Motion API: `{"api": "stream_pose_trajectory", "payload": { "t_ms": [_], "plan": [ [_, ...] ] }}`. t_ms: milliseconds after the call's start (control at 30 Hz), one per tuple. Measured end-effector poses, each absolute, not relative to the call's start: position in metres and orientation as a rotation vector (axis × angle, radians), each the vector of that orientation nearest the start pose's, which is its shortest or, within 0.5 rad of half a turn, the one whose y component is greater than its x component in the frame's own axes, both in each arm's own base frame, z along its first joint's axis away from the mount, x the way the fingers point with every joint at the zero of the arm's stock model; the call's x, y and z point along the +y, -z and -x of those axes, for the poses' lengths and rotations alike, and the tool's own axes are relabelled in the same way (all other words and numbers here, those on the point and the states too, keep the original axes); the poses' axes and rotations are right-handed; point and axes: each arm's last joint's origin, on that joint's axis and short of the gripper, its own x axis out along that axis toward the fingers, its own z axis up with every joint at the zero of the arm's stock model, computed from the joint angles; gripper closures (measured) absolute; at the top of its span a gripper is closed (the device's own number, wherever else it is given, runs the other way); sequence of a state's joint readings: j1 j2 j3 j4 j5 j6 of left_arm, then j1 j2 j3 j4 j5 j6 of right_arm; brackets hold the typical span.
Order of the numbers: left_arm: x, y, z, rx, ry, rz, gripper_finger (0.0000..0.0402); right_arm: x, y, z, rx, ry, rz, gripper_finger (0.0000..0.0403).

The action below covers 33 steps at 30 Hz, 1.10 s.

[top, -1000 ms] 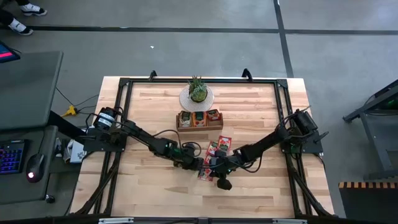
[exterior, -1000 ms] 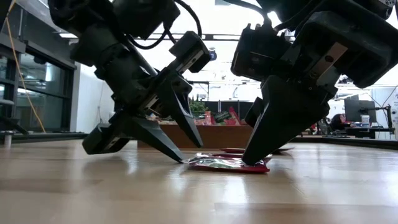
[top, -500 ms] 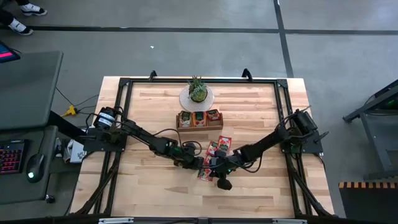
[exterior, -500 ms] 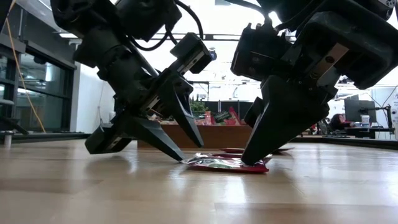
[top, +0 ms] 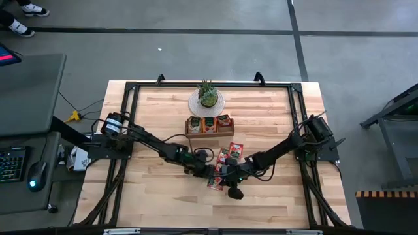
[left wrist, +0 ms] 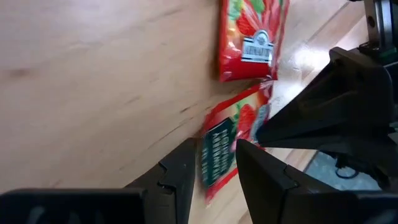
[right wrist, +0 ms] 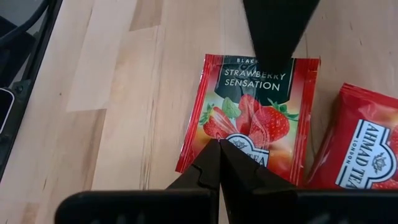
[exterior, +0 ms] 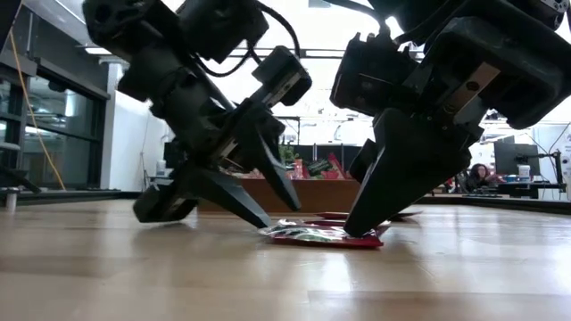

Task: Pick & Place Tea
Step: Put the red tea bag into the right section of the wooden organizer

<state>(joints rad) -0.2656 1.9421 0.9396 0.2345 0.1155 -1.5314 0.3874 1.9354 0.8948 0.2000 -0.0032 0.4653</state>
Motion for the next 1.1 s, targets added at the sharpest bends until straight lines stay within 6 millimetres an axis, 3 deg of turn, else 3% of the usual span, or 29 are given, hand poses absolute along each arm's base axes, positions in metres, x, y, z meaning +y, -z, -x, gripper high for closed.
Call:
{"api": "stream_pose_trajectory", "payload": {
  "t_ms": [233,433,533,700,967,1100],
  "plan": [
    [-0.103,-0.104,-0.377,0.924,-0.222,1.356,0.0282,0.134,-0.097,-0.328,0.894,-0.17,-0.272,0.0402],
    [-0.101,-0.109,-0.385,0.933,-0.181,1.298,0.0285,0.138,-0.096,-0.326,0.9,-0.17,-0.272,0.0402],
    [-0.097,-0.108,-0.385,0.954,-0.185,1.273,0.0312,0.138,-0.097,-0.326,0.899,-0.172,-0.273,0.0402],
    [-0.097,-0.108,-0.384,0.965,-0.172,1.253,0.0391,0.14,-0.097,-0.326,0.892,-0.178,-0.269,0.0402],
    [-0.096,-0.11,-0.384,0.962,-0.147,1.215,0.04,0.141,-0.101,-0.325,0.893,-0.209,-0.282,0.0402],
    [-0.095,-0.116,-0.381,0.966,-0.143,1.172,0.0401,0.14,-0.117,-0.322,0.871,-0.213,-0.287,0.0402]
  ]
}}
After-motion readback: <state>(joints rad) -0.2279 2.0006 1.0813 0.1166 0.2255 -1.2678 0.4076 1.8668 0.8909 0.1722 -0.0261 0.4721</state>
